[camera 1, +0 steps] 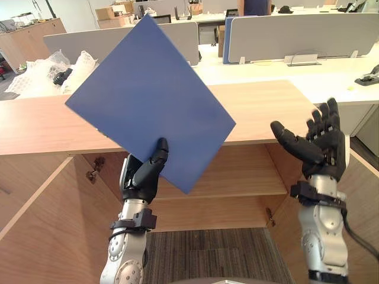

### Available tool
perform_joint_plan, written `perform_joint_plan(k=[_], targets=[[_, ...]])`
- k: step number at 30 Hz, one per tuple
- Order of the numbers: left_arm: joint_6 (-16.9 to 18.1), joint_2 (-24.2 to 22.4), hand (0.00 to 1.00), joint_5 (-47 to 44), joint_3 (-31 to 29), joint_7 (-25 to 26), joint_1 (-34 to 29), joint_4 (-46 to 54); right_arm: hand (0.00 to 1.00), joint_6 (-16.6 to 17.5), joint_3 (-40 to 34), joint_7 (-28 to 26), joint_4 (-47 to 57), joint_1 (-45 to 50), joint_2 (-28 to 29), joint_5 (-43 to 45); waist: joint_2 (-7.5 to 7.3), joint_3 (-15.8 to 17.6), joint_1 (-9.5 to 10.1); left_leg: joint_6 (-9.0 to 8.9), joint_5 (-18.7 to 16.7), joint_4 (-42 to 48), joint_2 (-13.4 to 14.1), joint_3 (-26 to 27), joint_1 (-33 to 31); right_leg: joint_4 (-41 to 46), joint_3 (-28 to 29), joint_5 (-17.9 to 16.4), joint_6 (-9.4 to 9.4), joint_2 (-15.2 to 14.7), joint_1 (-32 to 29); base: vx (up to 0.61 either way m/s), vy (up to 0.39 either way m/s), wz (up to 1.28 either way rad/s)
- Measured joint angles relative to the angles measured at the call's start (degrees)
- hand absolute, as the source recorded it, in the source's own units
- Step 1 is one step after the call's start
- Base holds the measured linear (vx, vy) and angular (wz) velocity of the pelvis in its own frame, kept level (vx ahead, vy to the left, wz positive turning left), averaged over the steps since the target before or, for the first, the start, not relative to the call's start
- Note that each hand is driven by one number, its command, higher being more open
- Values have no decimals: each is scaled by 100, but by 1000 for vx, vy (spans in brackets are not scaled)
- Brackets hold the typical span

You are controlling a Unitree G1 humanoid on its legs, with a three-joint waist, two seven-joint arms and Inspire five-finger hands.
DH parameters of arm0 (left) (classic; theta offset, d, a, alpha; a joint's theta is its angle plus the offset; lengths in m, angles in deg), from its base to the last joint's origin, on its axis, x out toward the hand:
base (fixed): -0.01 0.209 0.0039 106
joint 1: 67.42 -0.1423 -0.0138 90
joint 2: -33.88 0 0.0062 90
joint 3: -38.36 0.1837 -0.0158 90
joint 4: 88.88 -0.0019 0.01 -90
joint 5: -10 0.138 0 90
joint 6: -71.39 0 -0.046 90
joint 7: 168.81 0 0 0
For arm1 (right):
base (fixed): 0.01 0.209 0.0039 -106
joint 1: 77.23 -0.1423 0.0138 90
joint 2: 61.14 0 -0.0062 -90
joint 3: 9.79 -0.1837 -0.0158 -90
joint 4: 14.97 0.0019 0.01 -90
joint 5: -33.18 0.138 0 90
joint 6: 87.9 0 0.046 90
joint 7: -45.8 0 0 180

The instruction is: Walk over to the cabinet, pick up the folder, carry it to the office cabinet, place the folder inside the office cabinet, then close the office cabinet door

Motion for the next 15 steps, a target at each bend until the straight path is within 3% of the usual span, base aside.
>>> perform_joint_plan(k=[4, 5, 7, 10, 15], targets=[[-2, 281, 0, 6, 275, -171, 171, -273, 100, 0, 627, -588, -664, -788, -945, 845, -2, -1, -38, 11, -1, 29, -7, -68, -19, -155, -48, 101, 12, 16, 93, -42, 16, 5], [-2, 403, 0, 5, 419, -251, 176, -379, 100, -35, 1081, -915, -963, -1153, -1421, 1433, -1, -1, -34, 17, 3, 29, -8, -71, -28, -177, -49, 118, 14, 18, 93, -32, 13, 2], [-12, 489, 0, 4, 515, -271, 178, -424, 100, -61, 1483, -1077, -1149, -1413, -1774, 1708, -1, -1, -33, 19, 5, 29, -8, -74, -29, -192, -52, 128, 14, 22, 99, -16, 7, 0], [-28, 715, 0, -12, 770, -419, 212, -443, 100, -254, 2484, -1731, -1548, -2069, -2670, 2543, -2, -1, -18, 29, 12, 21, -12, -100, -32, -258, -84, 153, 17, 27, 146, -1, 4, 4], [-10, 1107, 0, -121, 966, -423, 433, -459, 100, -511, 3581, -2172, -1986, -2926, -3802, 3267, -2, 0, 65, 65, 44, -19, -20, -151, -24, -299, -148, 154, 17, 28, 184, -5, 5, 6]])
